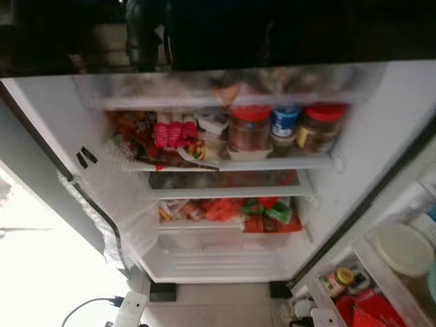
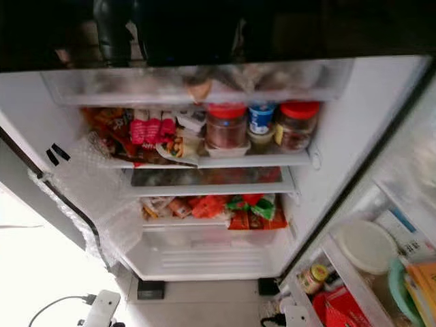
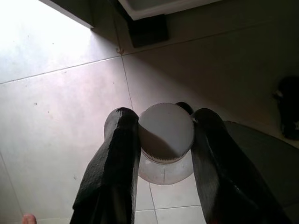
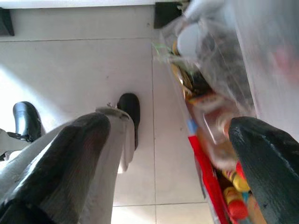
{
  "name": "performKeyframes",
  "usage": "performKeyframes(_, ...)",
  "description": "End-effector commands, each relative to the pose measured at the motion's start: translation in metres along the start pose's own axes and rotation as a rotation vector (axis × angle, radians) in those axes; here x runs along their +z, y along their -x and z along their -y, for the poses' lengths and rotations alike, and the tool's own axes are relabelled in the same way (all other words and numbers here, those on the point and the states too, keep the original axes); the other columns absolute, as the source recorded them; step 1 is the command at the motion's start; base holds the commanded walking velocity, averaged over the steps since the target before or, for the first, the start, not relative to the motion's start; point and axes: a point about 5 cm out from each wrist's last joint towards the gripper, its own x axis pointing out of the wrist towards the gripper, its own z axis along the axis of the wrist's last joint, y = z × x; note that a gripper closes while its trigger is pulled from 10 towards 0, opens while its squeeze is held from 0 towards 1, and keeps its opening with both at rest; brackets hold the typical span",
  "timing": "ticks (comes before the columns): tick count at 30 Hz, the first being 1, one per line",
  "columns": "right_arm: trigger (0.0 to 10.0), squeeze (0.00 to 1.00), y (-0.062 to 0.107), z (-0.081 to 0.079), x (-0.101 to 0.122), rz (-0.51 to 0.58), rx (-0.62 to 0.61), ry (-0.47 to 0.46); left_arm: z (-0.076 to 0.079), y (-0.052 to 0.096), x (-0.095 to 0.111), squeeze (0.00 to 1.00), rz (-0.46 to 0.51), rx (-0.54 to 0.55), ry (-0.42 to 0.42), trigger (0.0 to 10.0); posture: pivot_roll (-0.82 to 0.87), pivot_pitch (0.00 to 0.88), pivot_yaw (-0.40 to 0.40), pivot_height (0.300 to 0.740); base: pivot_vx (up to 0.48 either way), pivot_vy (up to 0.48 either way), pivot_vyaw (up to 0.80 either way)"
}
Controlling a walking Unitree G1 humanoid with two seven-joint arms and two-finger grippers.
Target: Restocking fridge
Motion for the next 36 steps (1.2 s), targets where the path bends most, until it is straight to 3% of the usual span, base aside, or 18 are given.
performKeyframes(1, 10.0, 0.0, 0.0, -0.0031, -0.0015, -0.003, 0.01, 0.004, -0.0023, 0.0008, -0.0035, 0.0, -0.009, 0.006, -0.007, 10.0, 0.0, 0.087, 0.023, 0.74, 0.311, 0.0, 0.0)
performKeyframes(36, 10.0, 0.0, -0.0001, -0.0044, -0.0011, -0.003, 0.016, 0.013, 0.0002, 0.0006, -0.0019, 0.0, 0.006, -0.003, 0.003, 10.0, 0.01, 0.085, 0.02, 0.74, 0.009, -0.038, 0.0)
